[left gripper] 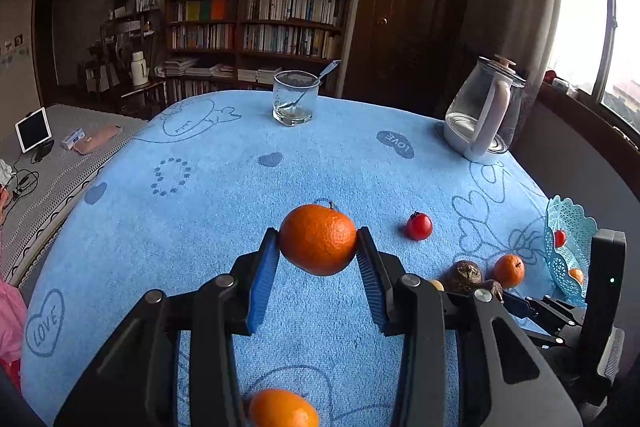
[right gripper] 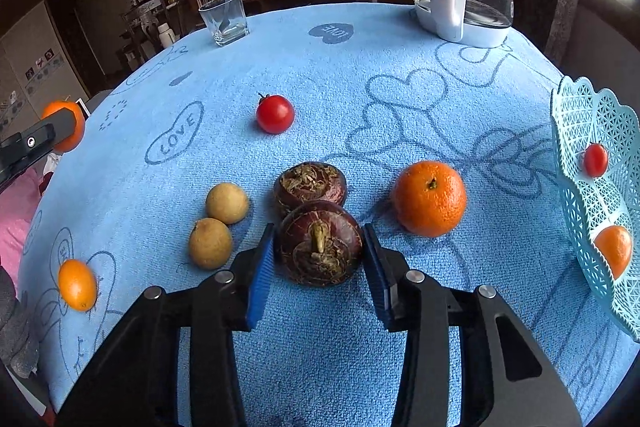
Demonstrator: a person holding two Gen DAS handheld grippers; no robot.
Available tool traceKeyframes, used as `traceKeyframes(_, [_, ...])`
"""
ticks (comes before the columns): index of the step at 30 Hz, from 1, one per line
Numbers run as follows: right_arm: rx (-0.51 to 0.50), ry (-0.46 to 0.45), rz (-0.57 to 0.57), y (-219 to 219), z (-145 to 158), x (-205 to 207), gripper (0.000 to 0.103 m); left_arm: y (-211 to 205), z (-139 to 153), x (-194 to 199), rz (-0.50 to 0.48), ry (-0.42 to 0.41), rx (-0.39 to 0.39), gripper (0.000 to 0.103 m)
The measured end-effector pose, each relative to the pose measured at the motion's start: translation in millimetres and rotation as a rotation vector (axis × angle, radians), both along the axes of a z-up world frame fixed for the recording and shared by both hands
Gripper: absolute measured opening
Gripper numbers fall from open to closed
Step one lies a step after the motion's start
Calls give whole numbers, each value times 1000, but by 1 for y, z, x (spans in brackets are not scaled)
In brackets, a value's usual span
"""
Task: Organize fruits
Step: 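Grasp the brown mangosteen with the right tool while the left tool holds the orange, then carry the mangosteen into the blue basket and open the right tool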
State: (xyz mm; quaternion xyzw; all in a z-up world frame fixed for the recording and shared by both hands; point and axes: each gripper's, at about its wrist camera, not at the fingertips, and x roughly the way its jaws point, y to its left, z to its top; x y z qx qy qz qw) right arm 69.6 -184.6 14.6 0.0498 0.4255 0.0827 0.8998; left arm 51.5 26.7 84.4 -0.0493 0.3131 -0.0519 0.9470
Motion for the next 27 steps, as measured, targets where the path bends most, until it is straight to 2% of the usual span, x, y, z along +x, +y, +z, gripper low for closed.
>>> traceKeyframes(7, [11, -36, -1, -3, 8, -13, 43, 1, -1, 0, 3, 4, -4, 40])
traceKeyframes(19, [63, -127, -41, -25, 37, -39, 43, 5, -1, -3, 3, -1, -20, 40])
traceKeyframes(27, [81, -175, -101, -49, 52, -53, 43, 30, 11, -12, 36, -28, -57, 40])
